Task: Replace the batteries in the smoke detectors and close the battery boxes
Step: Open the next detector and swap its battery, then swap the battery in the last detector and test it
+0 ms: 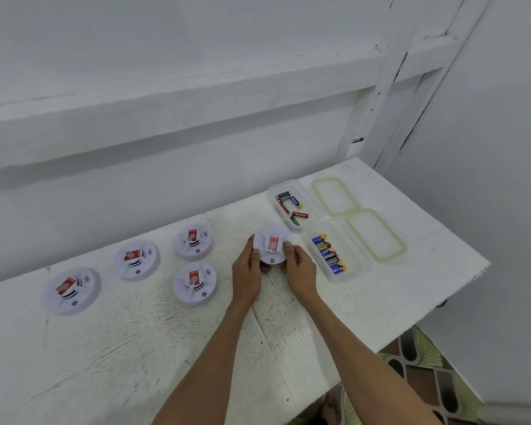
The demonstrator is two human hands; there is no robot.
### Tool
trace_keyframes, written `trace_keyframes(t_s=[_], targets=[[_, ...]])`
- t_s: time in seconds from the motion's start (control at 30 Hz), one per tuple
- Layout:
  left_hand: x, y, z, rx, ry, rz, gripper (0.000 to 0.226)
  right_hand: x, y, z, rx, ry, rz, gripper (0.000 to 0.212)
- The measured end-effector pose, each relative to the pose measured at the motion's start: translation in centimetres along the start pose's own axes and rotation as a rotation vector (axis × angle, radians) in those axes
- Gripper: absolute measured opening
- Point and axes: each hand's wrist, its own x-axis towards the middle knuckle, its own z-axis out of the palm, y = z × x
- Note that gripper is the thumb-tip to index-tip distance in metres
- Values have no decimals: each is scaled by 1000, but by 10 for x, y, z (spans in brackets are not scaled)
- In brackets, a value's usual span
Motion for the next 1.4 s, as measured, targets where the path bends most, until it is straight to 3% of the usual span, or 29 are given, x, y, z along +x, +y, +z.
trace_keyframes(t_s=[0.37,0.6,0.93,1.07,1.27,1.4], targets=[[-7,2,-17,-83,-52,-123,48,-14,-13,3,-27,-10,-41,44],[-20,25,-65,-155,99,-86,46,-41,-56,29,48,-82,-91,31],[-47,28,-189,95,368,-6,43,-104,-110,119,79,-338,-150,26],[-79,10,-243,156,370,51,61,-141,-111,162,81,-509,-112,24],[-110,-19,-280,291,310,37,74,-163,-103,181,-148,-789,-164,53],[-119,-38,-283,274,345,11,78,-163,-101,184,-268,-854,-295,60]])
